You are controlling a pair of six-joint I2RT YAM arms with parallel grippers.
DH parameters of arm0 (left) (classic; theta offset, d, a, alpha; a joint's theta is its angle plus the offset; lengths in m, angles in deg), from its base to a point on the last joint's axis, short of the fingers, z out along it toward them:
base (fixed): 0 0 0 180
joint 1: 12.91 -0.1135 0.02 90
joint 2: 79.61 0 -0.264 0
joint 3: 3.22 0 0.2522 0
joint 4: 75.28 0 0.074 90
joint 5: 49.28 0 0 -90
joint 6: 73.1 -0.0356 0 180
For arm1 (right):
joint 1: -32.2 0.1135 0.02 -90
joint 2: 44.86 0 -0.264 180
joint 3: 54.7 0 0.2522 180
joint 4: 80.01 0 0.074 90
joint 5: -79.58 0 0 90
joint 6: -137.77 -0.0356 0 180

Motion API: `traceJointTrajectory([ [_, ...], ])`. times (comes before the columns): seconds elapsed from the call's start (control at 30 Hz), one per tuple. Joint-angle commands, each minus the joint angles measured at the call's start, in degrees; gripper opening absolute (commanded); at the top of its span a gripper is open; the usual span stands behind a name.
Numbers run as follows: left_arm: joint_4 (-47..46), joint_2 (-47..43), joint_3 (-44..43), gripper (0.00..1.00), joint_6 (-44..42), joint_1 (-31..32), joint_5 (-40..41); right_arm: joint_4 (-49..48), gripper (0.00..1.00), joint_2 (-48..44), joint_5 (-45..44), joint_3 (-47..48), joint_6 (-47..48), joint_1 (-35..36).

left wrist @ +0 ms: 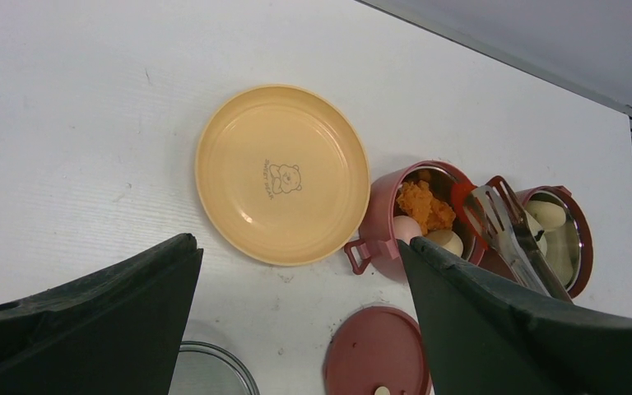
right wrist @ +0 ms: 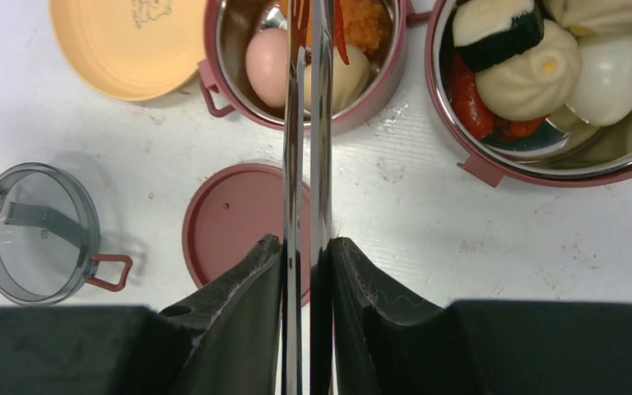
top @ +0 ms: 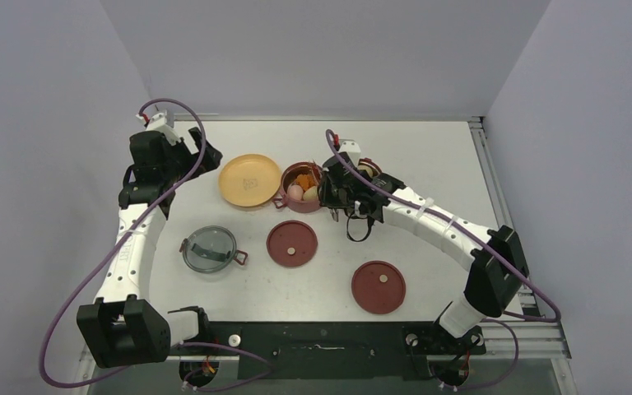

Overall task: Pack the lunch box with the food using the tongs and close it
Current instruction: Place the fake food in the packing box.

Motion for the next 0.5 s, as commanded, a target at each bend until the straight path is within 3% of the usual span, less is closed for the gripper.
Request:
traceJointTrajectory([
  [0.0,-2.1,-0.5,-1.4,0.98,-0.1,0.5,0.2,-7.1,0.05,-2.7,6.4,-1.9,-1.8,-1.2],
  [0.47,-1.9,-0.2,-1.6,0.98,-0.2,0.6,0.3,-11.9,0.05,-1.3,9.2,-6.1,-1.9,-3.6],
])
